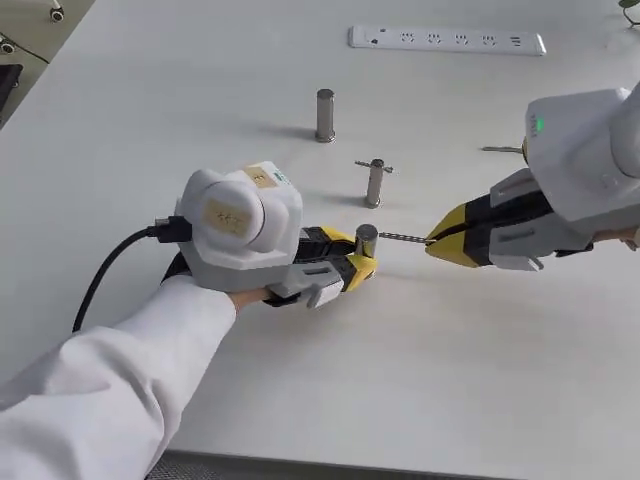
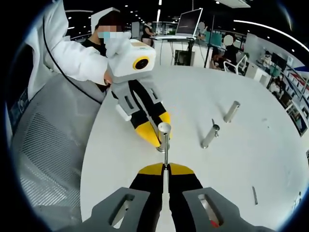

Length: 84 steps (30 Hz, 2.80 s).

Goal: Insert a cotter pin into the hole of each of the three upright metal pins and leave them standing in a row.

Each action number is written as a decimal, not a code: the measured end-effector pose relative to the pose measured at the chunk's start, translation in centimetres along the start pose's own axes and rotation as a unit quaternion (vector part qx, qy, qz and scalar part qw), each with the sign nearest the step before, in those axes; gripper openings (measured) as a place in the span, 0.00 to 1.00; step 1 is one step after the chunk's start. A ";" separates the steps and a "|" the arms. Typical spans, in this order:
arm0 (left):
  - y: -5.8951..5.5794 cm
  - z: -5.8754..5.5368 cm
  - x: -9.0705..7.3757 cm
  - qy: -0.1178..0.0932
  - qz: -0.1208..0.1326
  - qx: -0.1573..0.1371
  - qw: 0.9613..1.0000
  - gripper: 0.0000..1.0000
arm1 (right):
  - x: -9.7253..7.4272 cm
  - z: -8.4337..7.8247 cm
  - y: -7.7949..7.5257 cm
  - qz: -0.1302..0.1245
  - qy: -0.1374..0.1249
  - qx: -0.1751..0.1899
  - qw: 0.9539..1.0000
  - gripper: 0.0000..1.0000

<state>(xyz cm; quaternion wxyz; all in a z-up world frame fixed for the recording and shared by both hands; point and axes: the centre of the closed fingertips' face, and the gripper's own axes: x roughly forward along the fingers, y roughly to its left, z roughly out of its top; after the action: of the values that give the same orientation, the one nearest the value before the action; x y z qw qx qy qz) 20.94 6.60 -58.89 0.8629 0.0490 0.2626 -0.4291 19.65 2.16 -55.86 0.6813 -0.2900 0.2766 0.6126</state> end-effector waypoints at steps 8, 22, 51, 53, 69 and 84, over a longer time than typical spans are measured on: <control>0.0 0.0 -0.1 0.000 -0.003 0.012 1.000 0.12 | 0.0 -0.1 -0.2 0.008 0.007 -0.014 1.000 0.00; 0.0 0.0 -0.1 0.001 -0.005 0.018 1.000 0.11 | 0.4 -0.2 0.1 0.025 0.024 -0.030 0.999 0.00; 0.0 0.1 0.0 -0.002 -0.003 0.022 1.000 0.11 | 3.3 2.3 0.2 0.037 0.022 -0.109 0.993 0.00; 0.0 0.1 0.0 -0.003 -0.003 0.021 1.000 0.11 | 3.3 2.2 0.2 0.037 0.022 -0.114 0.993 0.00; 0.1 0.3 0.0 -0.008 -0.004 0.010 1.000 0.12 | 3.2 1.9 -0.2 0.025 0.017 -0.098 0.995 0.08; -1.6 0.1 -1.4 -0.024 -0.048 -0.004 0.999 0.43 | 3.0 3.4 0.5 0.015 -0.049 -0.013 0.999 0.15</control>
<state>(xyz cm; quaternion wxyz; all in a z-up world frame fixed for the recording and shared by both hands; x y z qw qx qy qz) 19.04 6.56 -57.85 0.8474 0.0229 0.2460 -0.4700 19.53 6.71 -55.80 0.6811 -0.2641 0.2396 0.6395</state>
